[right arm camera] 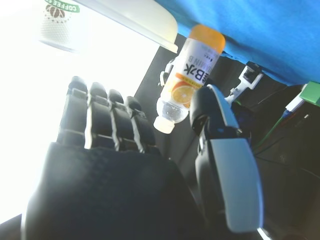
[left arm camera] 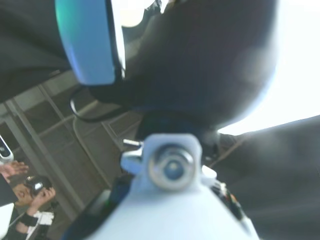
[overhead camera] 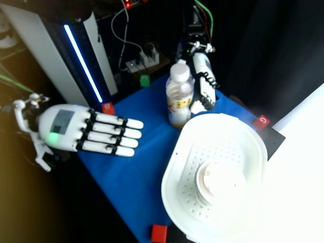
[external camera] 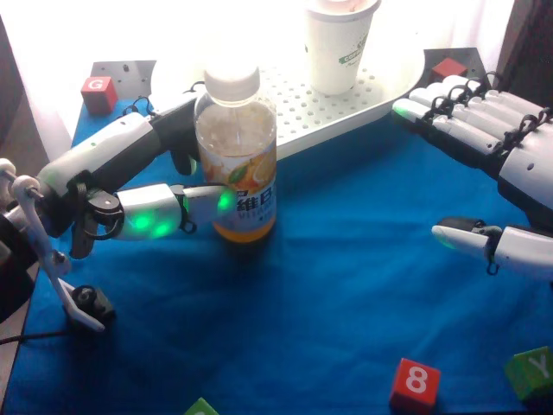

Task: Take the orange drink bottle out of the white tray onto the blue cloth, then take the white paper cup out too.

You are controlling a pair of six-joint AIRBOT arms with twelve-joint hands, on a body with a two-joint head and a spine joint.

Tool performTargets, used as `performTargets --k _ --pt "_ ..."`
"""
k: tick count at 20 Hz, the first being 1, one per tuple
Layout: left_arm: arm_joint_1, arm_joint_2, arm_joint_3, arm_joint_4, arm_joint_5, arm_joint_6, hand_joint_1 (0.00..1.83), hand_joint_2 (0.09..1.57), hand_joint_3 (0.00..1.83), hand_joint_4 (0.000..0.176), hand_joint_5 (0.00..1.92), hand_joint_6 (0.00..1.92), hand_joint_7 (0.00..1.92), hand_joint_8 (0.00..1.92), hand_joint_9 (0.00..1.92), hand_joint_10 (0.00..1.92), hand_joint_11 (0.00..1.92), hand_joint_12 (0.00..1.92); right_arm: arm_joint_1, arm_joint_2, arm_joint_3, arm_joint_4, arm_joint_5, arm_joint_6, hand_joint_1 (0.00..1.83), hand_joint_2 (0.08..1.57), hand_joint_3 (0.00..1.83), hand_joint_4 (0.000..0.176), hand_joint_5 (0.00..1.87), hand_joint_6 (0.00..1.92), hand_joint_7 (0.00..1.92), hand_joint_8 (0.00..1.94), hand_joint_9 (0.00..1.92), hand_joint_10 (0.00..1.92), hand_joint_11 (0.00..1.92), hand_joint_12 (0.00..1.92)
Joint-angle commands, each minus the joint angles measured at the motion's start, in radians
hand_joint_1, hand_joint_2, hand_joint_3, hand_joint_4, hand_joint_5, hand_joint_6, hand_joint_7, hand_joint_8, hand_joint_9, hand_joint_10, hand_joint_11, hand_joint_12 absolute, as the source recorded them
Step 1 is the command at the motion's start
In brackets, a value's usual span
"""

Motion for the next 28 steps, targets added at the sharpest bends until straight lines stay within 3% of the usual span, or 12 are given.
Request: performTargets --k 1,3,4,6,15,18,20,21,23,25,26,28 --pt "0.007 -0.018 0.001 0.0 -0.066 -0.006 0.73 1.2 0.0 0.029 0.03 0.75 0.09 0.77 0.04 1.15 0.0 1.58 0.008 -0.003 0.0 0.001 0.128 0.005 0.71 1.28 0.0 0.0 0.0 0.0 0.0 0.0 0.0 0.0 0.0 1.92" --pt "0.019 -0.002 -0.011 0.002 -0.068 -0.002 0.67 1.15 0.0 0.099 0.04 0.27 0.06 0.22 0.02 0.46 0.0 0.97 0.008 -0.003 0.0 0.002 0.128 0.005 0.68 1.29 0.0 0.0 0.0 0.0 0.0 0.0 0.0 0.0 0.0 1.92" --pt "0.021 0.005 -0.017 0.002 -0.07 0.006 0.59 1.11 0.0 0.151 0.01 0.07 0.01 0.04 0.0 0.09 0.0 0.19 0.008 -0.003 0.0 0.002 0.128 0.005 0.7 1.28 0.0 0.0 0.0 0.0 0.0 0.0 0.0 0.0 0.0 1.91" --pt "0.023 0.039 -0.052 -0.01 -0.081 0.066 0.39 1.08 0.0 0.175 0.0 0.0 0.0 0.0 0.0 0.0 0.0 0.01 0.008 -0.001 -0.001 0.003 0.128 0.005 0.68 1.28 0.0 0.0 0.0 0.0 0.0 0.0 0.0 0.0 0.0 1.76" --pt "0.05 0.165 -0.123 -0.002 -0.154 0.151 0.54 0.97 0.0 0.176 0.0 0.0 0.0 0.0 0.0 0.0 0.0 0.0 0.009 0.008 -0.004 0.007 0.139 0.005 0.59 1.28 0.0 0.0 0.0 0.0 0.0 0.0 0.0 0.0 0.0 1.14" --pt "0.057 0.214 -0.146 -0.012 -0.136 0.223 0.42 1.25 0.03 0.116 0.02 0.0 0.0 0.0 0.01 0.0 0.02 0.02 0.014 0.011 0.014 0.007 0.146 0.004 0.48 1.3 0.01 0.0 0.0 0.0 0.0 0.0 0.0 0.0 0.0 1.04" --pt "0.06 0.235 -0.163 -0.026 -0.129 0.279 0.58 1.37 0.0 0.087 0.11 0.05 0.12 0.04 0.2 0.1 0.0 1.22 0.037 0.012 0.034 0.007 0.146 0.004 0.49 1.3 0.0 0.0 0.0 0.0 0.0 0.0 0.0 0.0 0.0 1.62" --pt "0.062 0.238 -0.167 -0.033 -0.128 0.295 0.63 1.35 0.0 0.08 0.15 0.01 0.17 0.01 0.18 0.28 0.0 1.44 0.052 0.012 0.046 0.007 0.146 0.004 0.45 1.3 0.0 0.0 0.0 0.0 0.0 0.0 0.0 0.0 0.0 1.86" --pt "0.064 0.239 -0.169 -0.045 -0.125 0.316 0.67 1.32 0.0 0.067 0.2 0.01 0.19 0.01 0.02 0.66 0.0 1.37 0.09 0.007 0.071 0.007 0.144 0.003 0.41 1.31 0.0 0.0 0.0 0.0 0.0 0.0 0.0 0.0 0.0 1.92" --pt "0.064 0.238 -0.174 -0.058 -0.121 0.343 0.7 1.31 0.0 0.05 0.23 0.02 0.21 0.01 0.0 0.62 0.0 1.26 0.137 -0.003 0.096 0.009 0.123 -0.027 0.46 1.32 0.01 0.0 0.0 0.0 0.0 0.0 0.0 0.0 0.0 1.92" --pt "0.065 0.237 -0.174 -0.06 -0.121 0.345 0.72 1.32 0.0 0.045 0.23 0.01 0.2 0.01 0.0 0.57 0.0 1.19 0.169 -0.009 0.104 0.013 0.098 -0.056 0.48 1.33 0.0 0.0 0.0 0.0 0.0 0.0 0.0 0.0 0.0 1.57" --pt "0.07 0.233 -0.174 -0.065 -0.126 0.349 0.7 1.33 0.0 0.062 0.19 0.01 0.18 0.0 0.0 0.48 0.0 1.01 0.233 -0.036 0.145 0.008 0.044 -0.057 0.49 1.32 0.0 0.015 0.0 0.0 0.0 0.0 0.0 0.0 0.0 0.41"
